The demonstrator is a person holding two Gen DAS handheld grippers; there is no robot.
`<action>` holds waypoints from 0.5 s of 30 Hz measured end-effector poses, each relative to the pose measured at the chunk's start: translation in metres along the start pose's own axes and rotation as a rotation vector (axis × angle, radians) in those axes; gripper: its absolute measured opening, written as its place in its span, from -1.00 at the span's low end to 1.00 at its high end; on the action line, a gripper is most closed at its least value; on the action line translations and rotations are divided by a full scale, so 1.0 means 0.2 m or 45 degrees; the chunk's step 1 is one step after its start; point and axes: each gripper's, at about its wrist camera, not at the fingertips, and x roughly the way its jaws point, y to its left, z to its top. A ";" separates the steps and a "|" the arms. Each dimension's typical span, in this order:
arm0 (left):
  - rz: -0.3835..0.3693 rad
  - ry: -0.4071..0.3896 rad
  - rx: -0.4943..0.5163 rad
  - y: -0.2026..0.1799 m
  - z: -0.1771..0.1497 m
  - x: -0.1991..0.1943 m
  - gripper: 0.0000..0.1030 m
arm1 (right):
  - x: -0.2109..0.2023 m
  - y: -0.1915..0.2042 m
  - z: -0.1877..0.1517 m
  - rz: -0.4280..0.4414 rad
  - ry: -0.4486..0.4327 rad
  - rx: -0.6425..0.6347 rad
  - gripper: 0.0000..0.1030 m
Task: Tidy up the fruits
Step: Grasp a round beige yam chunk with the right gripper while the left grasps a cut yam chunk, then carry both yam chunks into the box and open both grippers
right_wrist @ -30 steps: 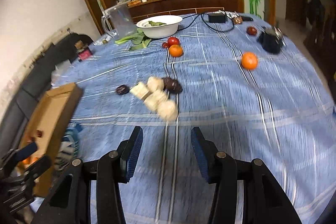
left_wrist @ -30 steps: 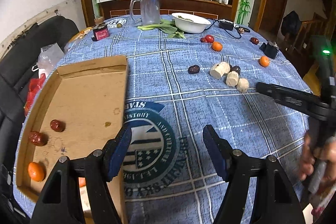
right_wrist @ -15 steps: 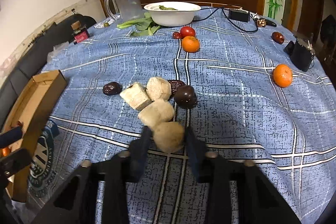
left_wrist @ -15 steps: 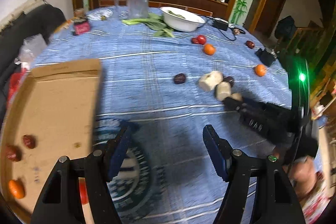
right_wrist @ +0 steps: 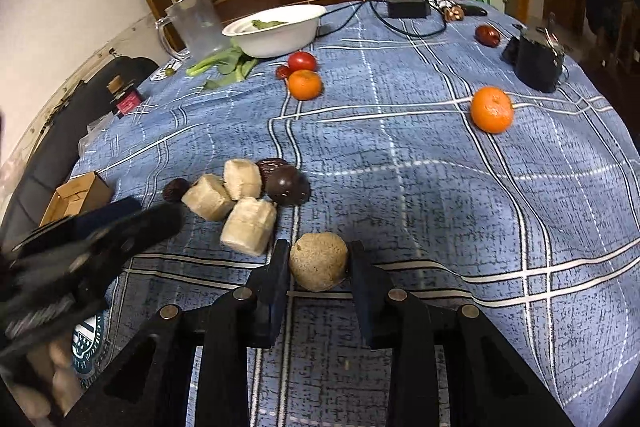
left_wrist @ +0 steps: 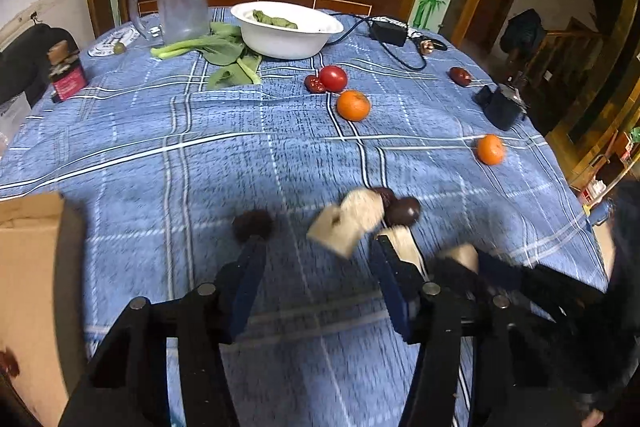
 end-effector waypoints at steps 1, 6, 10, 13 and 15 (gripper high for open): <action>-0.004 0.003 0.009 0.00 0.01 0.03 0.00 | 0.00 0.00 0.00 -0.001 -0.001 0.001 -0.40; 0.017 0.032 0.119 -0.06 0.00 0.15 -0.01 | -0.01 -0.01 0.01 0.002 -0.001 0.012 -0.40; -0.046 0.016 0.115 -0.06 0.00 0.15 -0.41 | -0.01 -0.02 0.00 0.002 0.002 0.017 -0.40; 0.017 0.004 0.162 -0.10 -0.02 0.12 -0.41 | -0.01 -0.02 0.00 0.006 -0.005 0.016 -0.40; 0.018 0.007 0.159 -0.11 -0.04 0.09 -0.41 | -0.01 -0.02 0.01 0.015 -0.013 0.023 -0.40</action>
